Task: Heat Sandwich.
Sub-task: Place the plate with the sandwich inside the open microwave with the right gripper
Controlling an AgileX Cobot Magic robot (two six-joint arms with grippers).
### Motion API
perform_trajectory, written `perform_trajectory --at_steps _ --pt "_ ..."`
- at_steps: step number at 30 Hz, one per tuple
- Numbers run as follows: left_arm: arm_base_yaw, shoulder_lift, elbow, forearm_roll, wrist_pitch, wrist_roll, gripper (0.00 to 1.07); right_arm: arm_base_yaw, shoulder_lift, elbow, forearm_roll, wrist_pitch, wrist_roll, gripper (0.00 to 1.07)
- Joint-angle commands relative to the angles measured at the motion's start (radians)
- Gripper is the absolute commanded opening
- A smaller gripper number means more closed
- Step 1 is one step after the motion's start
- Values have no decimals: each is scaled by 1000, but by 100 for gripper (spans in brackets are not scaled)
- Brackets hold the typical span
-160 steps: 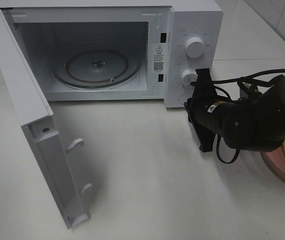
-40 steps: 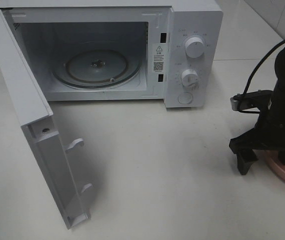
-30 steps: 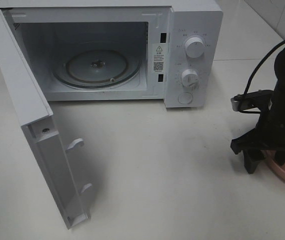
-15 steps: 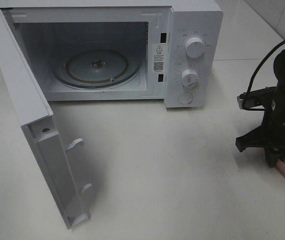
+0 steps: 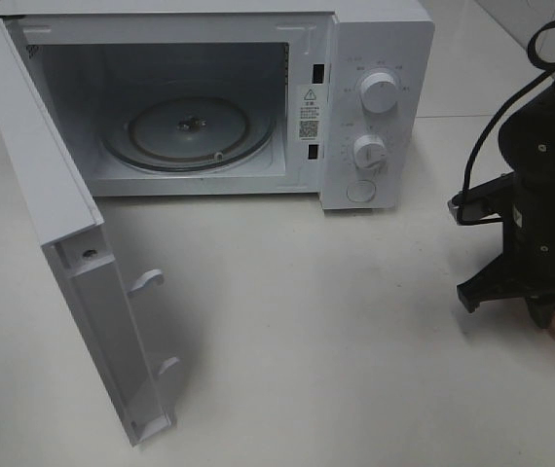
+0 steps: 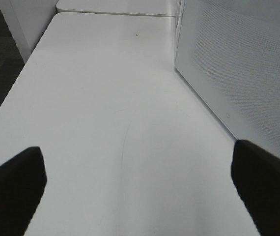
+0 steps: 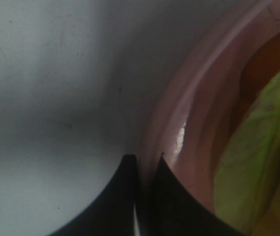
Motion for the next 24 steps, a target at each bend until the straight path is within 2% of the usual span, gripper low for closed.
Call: perform_trajectory --at_steps 1,8,16,24 --pt "-5 -26 4 1 -5 -7 97 27 2 -1 -32 34 29 0" --pt "-5 -26 4 1 -5 -7 97 67 -20 0 -51 72 41 0" --pt "-5 -26 4 1 -5 -7 97 67 -61 4 -51 112 41 0" --pt "-5 -26 4 1 -5 -7 97 67 -152 73 -40 107 43 0"
